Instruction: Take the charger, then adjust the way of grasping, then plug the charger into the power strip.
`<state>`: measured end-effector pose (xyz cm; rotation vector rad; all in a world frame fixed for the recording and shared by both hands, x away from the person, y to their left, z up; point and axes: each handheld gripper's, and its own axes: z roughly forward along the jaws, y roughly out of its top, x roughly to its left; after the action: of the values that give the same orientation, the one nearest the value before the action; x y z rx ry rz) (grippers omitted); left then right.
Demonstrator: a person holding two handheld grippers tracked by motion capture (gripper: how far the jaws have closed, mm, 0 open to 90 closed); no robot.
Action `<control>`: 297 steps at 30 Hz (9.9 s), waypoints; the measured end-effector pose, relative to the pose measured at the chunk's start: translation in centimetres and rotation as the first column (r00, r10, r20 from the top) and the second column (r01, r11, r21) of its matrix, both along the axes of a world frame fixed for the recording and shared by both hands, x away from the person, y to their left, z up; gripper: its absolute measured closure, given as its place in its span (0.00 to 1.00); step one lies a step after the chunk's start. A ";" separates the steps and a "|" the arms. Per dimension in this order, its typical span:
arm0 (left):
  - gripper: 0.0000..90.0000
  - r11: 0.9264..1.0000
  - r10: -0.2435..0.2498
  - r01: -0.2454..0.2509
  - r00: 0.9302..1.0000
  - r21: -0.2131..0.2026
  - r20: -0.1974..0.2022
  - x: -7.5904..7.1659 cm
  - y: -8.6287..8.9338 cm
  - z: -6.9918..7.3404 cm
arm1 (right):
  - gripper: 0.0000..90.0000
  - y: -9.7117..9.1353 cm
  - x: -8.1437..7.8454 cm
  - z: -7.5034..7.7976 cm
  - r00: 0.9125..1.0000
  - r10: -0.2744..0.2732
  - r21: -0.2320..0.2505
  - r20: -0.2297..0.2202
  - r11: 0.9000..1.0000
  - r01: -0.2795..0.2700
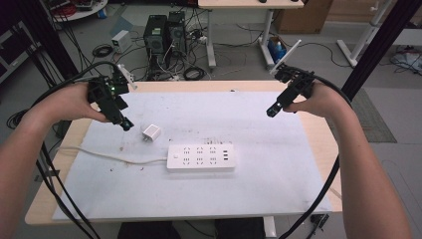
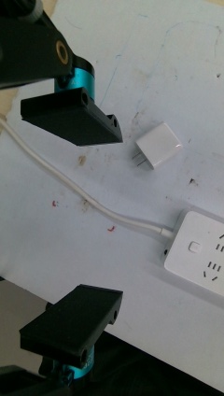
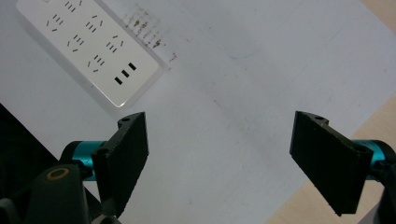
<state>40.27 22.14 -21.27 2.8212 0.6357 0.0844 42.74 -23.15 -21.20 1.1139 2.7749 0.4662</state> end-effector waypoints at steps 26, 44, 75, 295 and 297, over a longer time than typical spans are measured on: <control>0.23 0.999 0.048 -0.048 0.998 -0.009 0.027 0.1 0.5 0.2 | 0.21 -0.5 0.3 0.0 1.000 -0.018 0.012 0.008 1.000 0.018; 0.23 0.970 0.243 -0.243 0.969 -0.025 0.031 3.4 0.5 -4.7 | 0.21 -0.2 0.4 0.0 1.000 -0.025 0.016 0.018 1.000 0.025; 0.23 0.860 0.500 -0.490 0.865 0.146 -0.044 8.6 -3.3 -18.2 | 0.21 0.0 -0.4 0.1 0.999 -0.024 0.047 0.049 0.999 0.022; 0.29 0.982 0.184 -0.188 0.976 0.022 0.119 0.2 -3.7 -1.9 | 0.69 4.7 -0.4 -0.5 0.982 -0.161 0.177 -0.104 0.968 0.177; 0.29 0.981 0.190 -0.193 0.975 0.018 0.115 0.2 -3.6 -2.1 | 0.69 5.0 -0.5 -0.6 0.985 -0.141 0.171 -0.100 0.973 0.157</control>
<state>40.48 18.49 -23.37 2.7511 0.8848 0.2887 42.27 -18.17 -21.78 1.4022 2.7382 0.6752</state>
